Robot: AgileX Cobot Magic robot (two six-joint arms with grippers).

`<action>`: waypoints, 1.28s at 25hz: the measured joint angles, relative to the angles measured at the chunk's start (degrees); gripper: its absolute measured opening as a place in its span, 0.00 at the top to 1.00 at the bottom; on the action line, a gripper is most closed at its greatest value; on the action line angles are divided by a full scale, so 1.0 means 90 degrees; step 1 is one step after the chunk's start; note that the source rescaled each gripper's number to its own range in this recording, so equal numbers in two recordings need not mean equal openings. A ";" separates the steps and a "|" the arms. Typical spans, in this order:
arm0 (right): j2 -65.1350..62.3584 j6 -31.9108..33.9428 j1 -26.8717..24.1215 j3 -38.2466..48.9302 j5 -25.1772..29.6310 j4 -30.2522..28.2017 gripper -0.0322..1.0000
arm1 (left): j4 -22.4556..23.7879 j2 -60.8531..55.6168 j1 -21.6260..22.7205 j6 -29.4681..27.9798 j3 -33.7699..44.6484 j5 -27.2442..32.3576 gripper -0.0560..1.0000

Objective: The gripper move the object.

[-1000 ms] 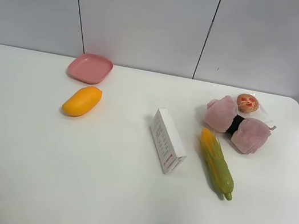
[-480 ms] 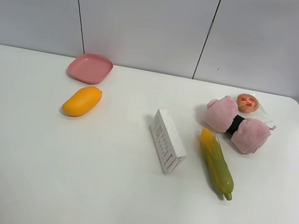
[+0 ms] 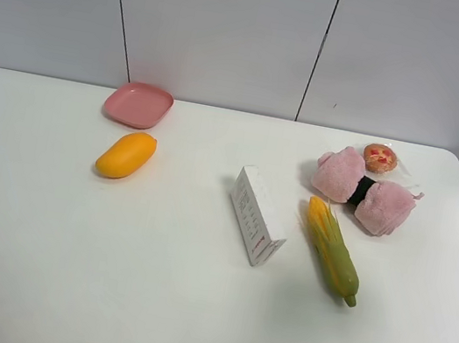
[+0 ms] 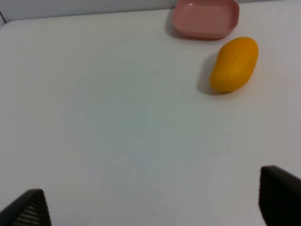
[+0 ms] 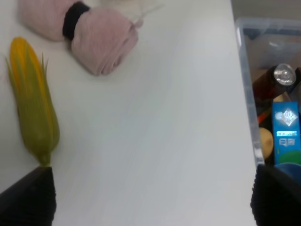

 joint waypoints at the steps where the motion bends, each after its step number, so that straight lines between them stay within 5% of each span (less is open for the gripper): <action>1: -0.0217 0.0000 0.0009 0.0147 -0.0029 0.0000 0.34 | 0.0000 0.0000 0.0000 0.0000 0.0000 0.0000 0.00; 9: -0.1629 0.0059 0.0082 0.0742 -0.0186 0.0000 0.32 | 0.0000 0.0000 0.0000 0.0000 0.0000 0.0000 0.00; 13: -0.1994 0.0065 0.0082 0.0746 -0.0159 0.0006 0.08 | 0.0000 0.0000 0.0000 0.0000 0.0000 0.0000 0.00; 16: -0.2154 0.0087 0.0115 0.0746 -0.0097 0.0057 0.02 | 0.0000 0.0000 0.0000 0.0000 0.0000 0.0000 0.00; 24: -0.2621 0.0472 0.0733 0.0839 -0.0125 -0.0213 0.00 | 0.0000 0.0000 0.0000 0.0000 0.0000 0.0000 0.00; 32: -0.2668 0.1261 0.0775 0.1873 -0.0508 -0.0123 0.00 | 0.0000 0.0000 0.0000 0.0000 0.0000 0.0000 0.00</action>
